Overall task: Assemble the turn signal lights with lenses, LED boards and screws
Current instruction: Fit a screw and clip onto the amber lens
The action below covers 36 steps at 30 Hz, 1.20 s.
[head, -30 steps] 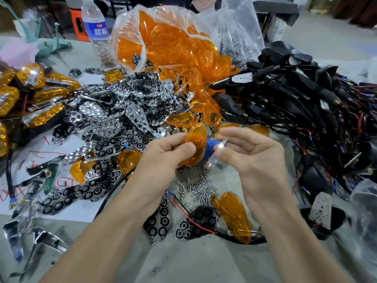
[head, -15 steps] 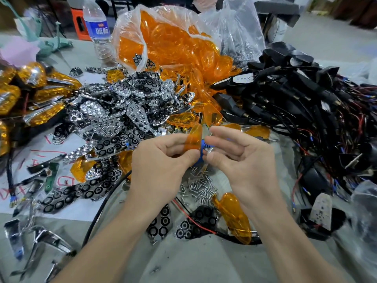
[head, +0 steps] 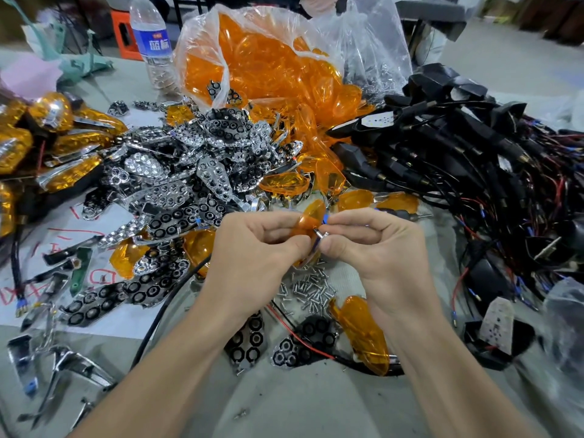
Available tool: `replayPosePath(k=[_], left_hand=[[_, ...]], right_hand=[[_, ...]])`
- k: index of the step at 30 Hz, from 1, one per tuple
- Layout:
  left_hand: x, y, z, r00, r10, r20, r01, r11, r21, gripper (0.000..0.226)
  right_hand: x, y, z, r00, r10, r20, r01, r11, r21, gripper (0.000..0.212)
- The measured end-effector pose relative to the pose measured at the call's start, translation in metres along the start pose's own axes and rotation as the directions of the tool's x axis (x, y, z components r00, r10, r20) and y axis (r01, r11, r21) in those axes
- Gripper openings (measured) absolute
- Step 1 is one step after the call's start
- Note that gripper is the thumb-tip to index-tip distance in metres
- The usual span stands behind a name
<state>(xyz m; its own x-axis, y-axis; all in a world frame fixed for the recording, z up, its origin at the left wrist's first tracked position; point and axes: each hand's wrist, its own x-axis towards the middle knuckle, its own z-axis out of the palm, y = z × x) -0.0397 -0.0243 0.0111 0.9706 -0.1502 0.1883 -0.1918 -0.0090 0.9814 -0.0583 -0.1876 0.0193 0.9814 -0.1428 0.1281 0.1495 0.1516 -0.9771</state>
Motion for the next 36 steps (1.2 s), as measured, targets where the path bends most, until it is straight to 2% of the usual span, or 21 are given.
replayPosePath(k=[9, 16, 21, 26, 30, 33, 36], left_hand=[[-0.001, 0.004, -0.002, 1.0, -0.028, -0.004, 0.028, 1.0, -0.01, 0.036], [-0.003, 0.005, -0.006, 0.998, -0.021, 0.054, 0.014, 0.992, 0.125, 0.045], [-0.002, 0.007, -0.007, 0.997, -0.012, 0.074, -0.004, 0.978, 0.207, 0.041], [-0.002, 0.007, -0.009, 0.996, -0.045, 0.078, 0.034, 0.99, 0.134, 0.039], [0.0, 0.006, -0.01, 0.993, -0.112, 0.037, 0.112, 0.994, -0.003, 0.032], [0.001, 0.007, -0.01, 0.984, -0.171, 0.056, 0.176, 0.979, -0.1, 0.019], [0.001, 0.007, -0.01, 0.975, -0.205, 0.089, 0.216, 0.967, -0.139, 0.023]], right_hand=[[-0.002, 0.002, 0.0, 0.999, 0.024, -0.037, -0.024, 1.0, 0.006, 0.028], [0.0, 0.004, -0.002, 0.994, 0.1, 0.041, -0.1, 0.995, 0.008, 0.021], [0.001, 0.002, -0.003, 0.99, 0.128, 0.054, -0.127, 0.991, -0.031, 0.021], [-0.002, 0.002, 0.0, 0.993, 0.114, 0.019, -0.113, 0.993, -0.035, 0.024], [-0.003, 0.003, 0.006, 0.998, 0.056, -0.026, -0.058, 0.995, -0.077, 0.044], [-0.001, 0.001, 0.006, 0.986, 0.137, 0.092, -0.144, 0.987, 0.066, 0.062], [-0.001, -0.002, 0.002, 0.962, 0.202, 0.183, -0.232, 0.96, 0.157, 0.056]])
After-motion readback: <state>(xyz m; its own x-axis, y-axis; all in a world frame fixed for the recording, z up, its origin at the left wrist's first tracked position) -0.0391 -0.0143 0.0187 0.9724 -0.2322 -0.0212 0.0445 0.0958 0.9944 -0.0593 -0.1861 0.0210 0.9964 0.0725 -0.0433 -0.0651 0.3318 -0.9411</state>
